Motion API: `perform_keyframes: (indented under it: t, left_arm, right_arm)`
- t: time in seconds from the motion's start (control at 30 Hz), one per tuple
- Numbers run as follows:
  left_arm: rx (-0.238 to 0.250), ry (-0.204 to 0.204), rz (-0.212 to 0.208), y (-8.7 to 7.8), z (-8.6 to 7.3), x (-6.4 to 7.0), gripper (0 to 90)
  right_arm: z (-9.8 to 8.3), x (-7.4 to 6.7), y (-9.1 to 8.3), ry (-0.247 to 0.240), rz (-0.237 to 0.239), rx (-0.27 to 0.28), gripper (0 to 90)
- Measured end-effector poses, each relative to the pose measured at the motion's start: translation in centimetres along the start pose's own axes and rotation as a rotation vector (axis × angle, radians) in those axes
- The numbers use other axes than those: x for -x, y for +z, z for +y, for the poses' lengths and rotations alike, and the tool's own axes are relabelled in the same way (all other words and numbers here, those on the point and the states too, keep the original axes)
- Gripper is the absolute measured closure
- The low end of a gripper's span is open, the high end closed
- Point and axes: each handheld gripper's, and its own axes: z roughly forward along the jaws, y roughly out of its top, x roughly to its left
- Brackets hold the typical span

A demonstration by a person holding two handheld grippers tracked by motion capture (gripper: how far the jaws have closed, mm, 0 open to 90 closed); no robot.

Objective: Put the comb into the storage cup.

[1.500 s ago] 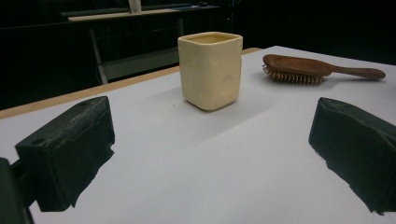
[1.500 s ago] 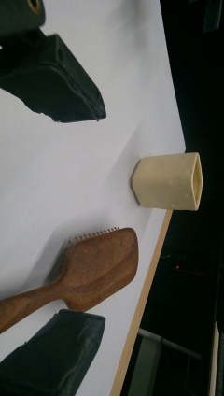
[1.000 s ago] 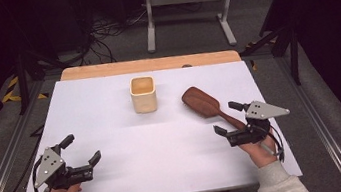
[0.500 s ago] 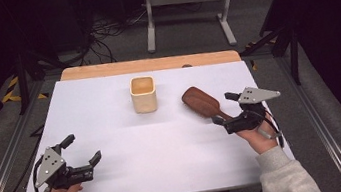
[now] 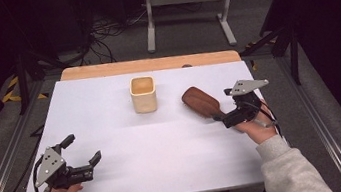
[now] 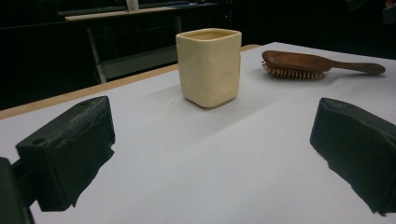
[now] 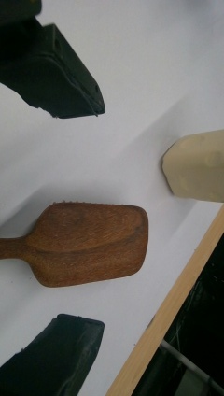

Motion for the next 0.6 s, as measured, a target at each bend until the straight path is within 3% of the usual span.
perform_keyframes:
  t: [0.37, 0.5, 0.6]
  left_arm:
    - [0.012, 0.02, -0.004, 0.0, 0.0, 0.2, 0.1]
    - [0.023, -0.005, 0.003, -0.1, 0.0, -0.1, 0.1]
    - [-0.006, -0.027, -0.002, -0.1, -0.1, -0.3, 0.1]
  right_arm:
    - [0.2, 1.4, 1.4, 0.017, -0.023, -0.154, 4.0]
    - [0.0, 1.8, 2.3, 0.017, -0.023, -0.215, 4.9]
    - [-0.1, 1.9, 2.8, 0.012, -0.024, -0.275, 6.9]
